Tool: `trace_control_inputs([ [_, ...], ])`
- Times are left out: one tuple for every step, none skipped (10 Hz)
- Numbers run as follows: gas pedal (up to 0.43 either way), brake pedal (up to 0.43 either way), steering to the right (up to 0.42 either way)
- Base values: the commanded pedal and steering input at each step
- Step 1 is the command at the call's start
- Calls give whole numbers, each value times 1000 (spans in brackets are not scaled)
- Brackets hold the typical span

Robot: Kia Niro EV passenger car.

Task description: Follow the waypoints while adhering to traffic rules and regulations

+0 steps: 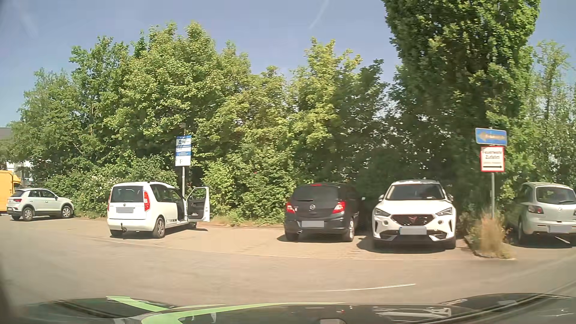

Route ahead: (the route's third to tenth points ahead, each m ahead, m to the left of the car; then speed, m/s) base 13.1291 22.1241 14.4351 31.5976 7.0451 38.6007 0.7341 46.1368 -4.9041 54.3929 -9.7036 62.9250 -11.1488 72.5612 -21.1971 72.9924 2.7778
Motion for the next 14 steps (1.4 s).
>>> trace_control_inputs([
  [118,0,-665],
  [118,0,-690],
  [118,0,-708],
  [118,0,-720],
  [118,0,-728],
  [118,0,-725],
  [118,0,-717],
  [118,0,-708],
  [118,0,-692],
  [118,0,-675],
  [118,0,-658],
  [110,0,-635],
  [110,0,-610],
  [110,0,-583],
])
